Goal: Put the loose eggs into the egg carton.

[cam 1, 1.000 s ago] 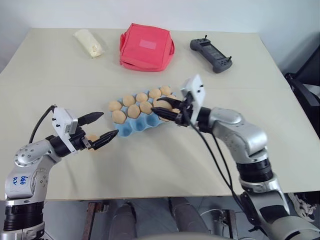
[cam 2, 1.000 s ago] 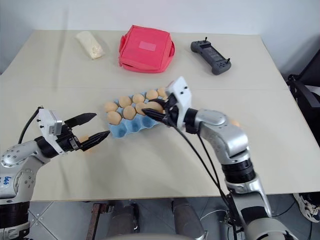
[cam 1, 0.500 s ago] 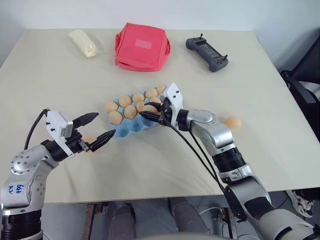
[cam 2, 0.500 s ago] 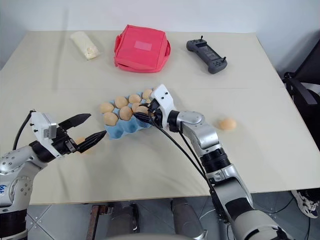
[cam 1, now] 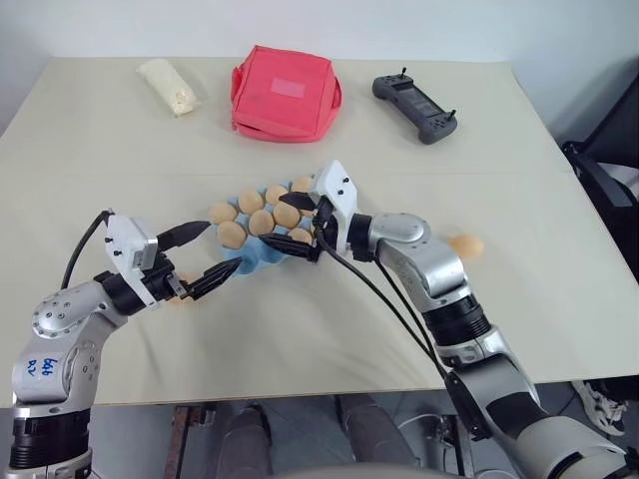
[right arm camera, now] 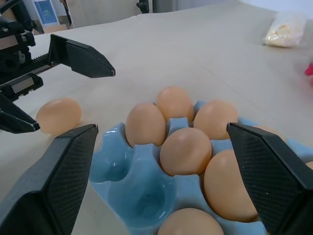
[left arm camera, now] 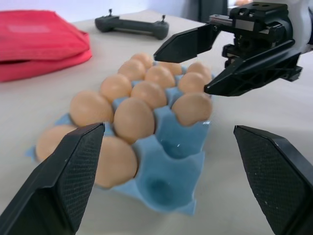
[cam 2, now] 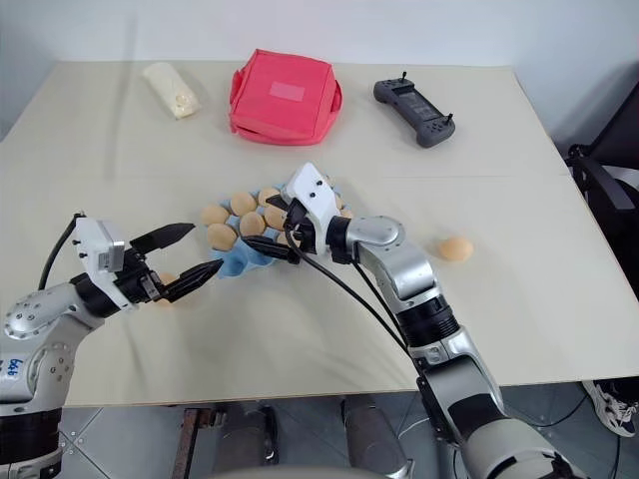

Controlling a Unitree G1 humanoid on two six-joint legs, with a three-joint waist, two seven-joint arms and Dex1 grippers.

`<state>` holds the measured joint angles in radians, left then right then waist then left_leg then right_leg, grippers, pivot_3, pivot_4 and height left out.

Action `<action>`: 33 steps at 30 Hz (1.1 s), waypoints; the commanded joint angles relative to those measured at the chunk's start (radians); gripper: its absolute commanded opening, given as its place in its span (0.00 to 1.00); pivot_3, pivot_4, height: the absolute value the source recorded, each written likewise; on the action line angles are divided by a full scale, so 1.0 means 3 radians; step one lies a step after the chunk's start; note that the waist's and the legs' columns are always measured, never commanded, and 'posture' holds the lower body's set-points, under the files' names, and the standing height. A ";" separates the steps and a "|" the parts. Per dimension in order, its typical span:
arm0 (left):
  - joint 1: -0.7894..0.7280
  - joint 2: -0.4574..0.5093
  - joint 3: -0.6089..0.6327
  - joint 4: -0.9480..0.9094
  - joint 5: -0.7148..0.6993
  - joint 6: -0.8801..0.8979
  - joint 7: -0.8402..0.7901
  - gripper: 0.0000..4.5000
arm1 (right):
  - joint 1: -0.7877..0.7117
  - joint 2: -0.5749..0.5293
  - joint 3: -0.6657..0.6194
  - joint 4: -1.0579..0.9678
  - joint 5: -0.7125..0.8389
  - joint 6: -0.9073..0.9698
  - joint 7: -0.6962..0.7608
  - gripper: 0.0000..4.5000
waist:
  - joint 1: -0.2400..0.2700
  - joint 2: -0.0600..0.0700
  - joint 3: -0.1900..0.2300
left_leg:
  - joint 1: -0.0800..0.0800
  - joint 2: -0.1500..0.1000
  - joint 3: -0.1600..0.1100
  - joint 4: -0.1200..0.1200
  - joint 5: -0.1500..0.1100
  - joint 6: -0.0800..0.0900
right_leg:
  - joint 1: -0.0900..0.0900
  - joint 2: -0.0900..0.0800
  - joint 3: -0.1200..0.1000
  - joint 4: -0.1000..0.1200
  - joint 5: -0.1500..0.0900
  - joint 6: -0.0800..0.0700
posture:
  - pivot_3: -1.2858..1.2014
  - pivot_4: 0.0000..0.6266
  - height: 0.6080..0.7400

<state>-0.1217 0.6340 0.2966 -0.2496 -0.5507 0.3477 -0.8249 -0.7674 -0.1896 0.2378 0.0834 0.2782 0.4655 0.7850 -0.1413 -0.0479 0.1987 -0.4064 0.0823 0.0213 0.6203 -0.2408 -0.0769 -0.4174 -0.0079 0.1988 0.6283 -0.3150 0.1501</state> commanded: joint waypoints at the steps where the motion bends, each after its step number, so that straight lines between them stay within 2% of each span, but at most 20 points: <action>1: -0.0117 0.0023 -0.0069 0.0087 -0.0018 -0.0039 -0.0104 1.00 | 0.0095 -0.0232 -0.0263 -0.0515 0.0139 0.0221 -0.0040 0.99 | 0.0011 0.0000 0.0000 | 0.0000 0.0000 0.0000 0.0000 0.0000 0.0000 | 0.0000 0.0000 0.0000 0.0000 0.0000 0.0000 | 0.52 0.24 1.00; 7: -0.0206 0.0083 -0.0118 0.0241 0.0005 -0.0069 -0.0247 1.00 | 0.0592 -0.0986 -0.0773 -0.1326 0.0496 0.0842 0.0045 0.99 | 0.0037 0.0000 0.0000 | -0.0002 0.0000 -0.0001 -0.0002 -0.0002 -0.0001 | 0.0000 -0.0001 -0.0001 -0.0004 -0.0003 -0.0001 | 0.52 0.24 1.00; 12: -0.0227 0.0143 -0.0090 0.0352 0.0017 -0.0087 -0.0336 1.00 | 0.1119 -0.1596 -0.1431 -0.1667 0.0774 0.1207 0.0036 0.99 | 0.0045 0.0000 0.0000 | 0.0000 -0.0001 0.0000 -0.0003 -0.0002 -0.0001 | 0.0000 0.0000 0.0001 -0.0004 -0.0006 -0.0002 | 0.52 0.24 1.00; 17: -0.0291 0.0190 -0.0110 0.0519 0.0053 -0.0135 -0.0426 1.00 | 0.2094 -0.2117 -0.2254 -0.1801 0.0874 0.1347 0.0187 0.99 | 0.0107 0.0000 0.0000 | 0.0001 -0.0002 -0.0001 -0.0002 -0.0003 0.0000 | 0.0002 0.0000 0.0001 -0.0006 -0.0008 -0.0001 | 0.52 0.24 1.00; 24: -0.0374 0.0208 -0.0145 0.0678 0.0114 -0.0190 -0.0497 1.00 | 0.2878 -0.2216 -0.2888 -0.1731 0.0872 0.1305 0.0205 0.99 | 0.0109 -0.0001 0.0000 | 0.0004 -0.0003 0.0002 0.0014 -0.0003 0.0001 | 0.0011 -0.0001 0.0007 -0.0007 -0.0011 -0.0008 | 0.52 0.24 1.00; 26: -0.0389 0.0208 -0.0151 0.0696 0.0124 -0.0195 -0.0509 1.00 | 0.2981 -0.2198 -0.2945 -0.1738 0.0888 0.1300 0.0191 0.99 | 0.0099 -0.0001 0.0000 | 0.0005 -0.0003 0.0002 0.0020 -0.0002 0.0001 | 0.0013 0.0000 0.0008 -0.0007 -0.0015 -0.0016 | 0.52 0.24 1.00; 27: -0.0397 0.0208 -0.0154 0.0705 0.0126 -0.0198 -0.0512 1.00 | 0.3012 -0.2191 -0.2954 -0.1742 0.0887 0.1295 0.0175 0.99 | 0.0096 -0.0001 0.0000 | 0.0005 -0.0003 0.0004 0.0023 -0.0002 0.0002 | 0.0014 0.0000 0.0010 -0.0007 -0.0030 -0.0044 | 0.52 0.24 1.00; 33: -0.0362 0.0204 -0.0121 0.0653 0.0147 -0.0204 -0.0488 1.00 | 0.2952 -0.2134 -0.2896 -0.1638 0.0872 0.1209 0.0018 0.99 | 0.0099 -0.0002 0.0001 | 0.0005 -0.0004 0.0005 0.0030 0.0001 0.0006 | 0.0017 0.0000 0.0013 -0.0007 -0.0028 -0.0042 | 0.52 0.24 1.00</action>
<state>-0.2290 0.6839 0.2455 -0.0238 -0.5061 0.3049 -0.9740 0.1325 -0.8339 -0.6059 -0.4155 0.5364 0.8519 0.8062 -0.1117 -0.0484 0.1990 -0.4049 0.0812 0.0228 0.6292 -0.2406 -0.0751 -0.4123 -0.0080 0.2028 0.6263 -0.3233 0.1376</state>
